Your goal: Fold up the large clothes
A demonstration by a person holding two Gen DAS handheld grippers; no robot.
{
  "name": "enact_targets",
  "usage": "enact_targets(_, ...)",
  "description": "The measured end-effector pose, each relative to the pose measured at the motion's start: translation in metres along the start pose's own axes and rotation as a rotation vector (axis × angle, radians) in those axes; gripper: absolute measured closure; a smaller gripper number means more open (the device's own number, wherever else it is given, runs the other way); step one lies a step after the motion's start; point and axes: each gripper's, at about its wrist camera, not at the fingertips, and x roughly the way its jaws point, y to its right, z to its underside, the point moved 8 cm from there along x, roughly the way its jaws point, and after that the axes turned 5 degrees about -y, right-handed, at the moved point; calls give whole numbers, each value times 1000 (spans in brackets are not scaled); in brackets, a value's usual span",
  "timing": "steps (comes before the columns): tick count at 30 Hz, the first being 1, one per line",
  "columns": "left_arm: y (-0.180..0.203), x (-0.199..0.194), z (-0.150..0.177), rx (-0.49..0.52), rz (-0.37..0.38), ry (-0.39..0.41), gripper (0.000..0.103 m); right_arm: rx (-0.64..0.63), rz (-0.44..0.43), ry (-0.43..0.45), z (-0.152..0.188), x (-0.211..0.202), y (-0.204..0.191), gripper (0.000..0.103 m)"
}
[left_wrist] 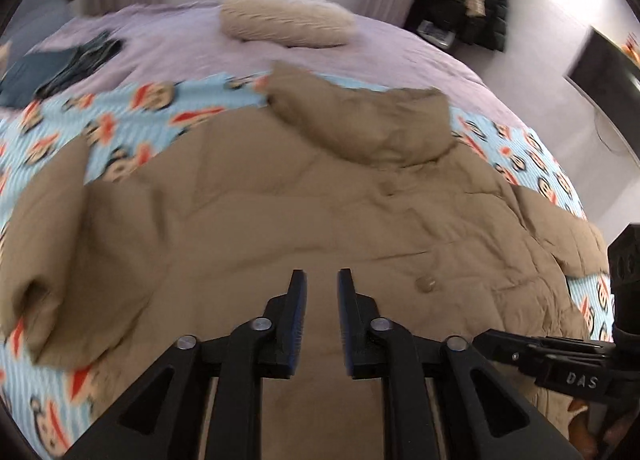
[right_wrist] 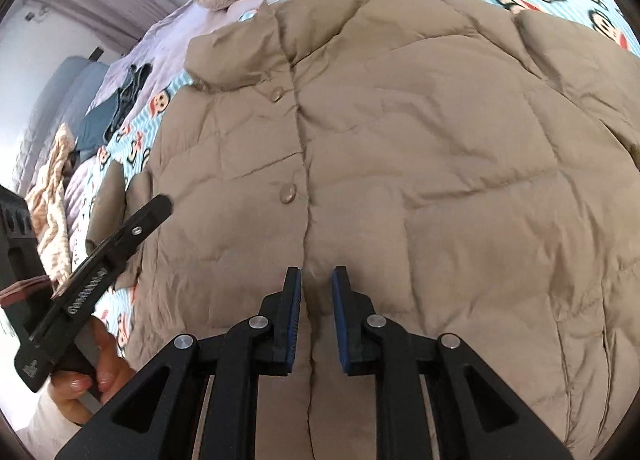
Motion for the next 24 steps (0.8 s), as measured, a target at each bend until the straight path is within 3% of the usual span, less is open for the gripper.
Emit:
enact_targets(1,-15,-9,3,-46,-22,12,26,-9,-12,-4,-2,3,-7,81)
enact_targets(2,-29,-20,4,-81,-40,51,8,-20,-26,-6,-4,5,-13,68)
enact_targets(3,-41,-32,6,-106,-48,91,8,-33,-33,-4,-3,6,-15,59)
enact_targets(4,-50,-41,7,-118,-38,100,8,-54,-35,4,-4,7,-24,45)
enact_targets(5,-60,-48,9,-137,-28,91,8,-83,-30,14,-5,9,-34,38)
enact_targets(8,-101,-66,17,-285,4,109,8,-125,6,8,2,16,-44,38)
enact_targets(12,-173,-76,35,-614,102,139,8,-118,24,-4,7,17,-39,38)
enact_targets(14,-201,-77,45,-725,124,160,9,-112,29,-11,8,18,-36,38)
enact_targets(21,-247,-49,48,-865,183,159,9,-121,58,-7,15,14,-33,38)
enact_targets(22,-250,-45,43,-873,194,169,16,-123,66,-1,15,13,-34,38)
enact_targets(24,-253,-39,35,-866,209,165,60,-124,73,9,14,9,-36,38)
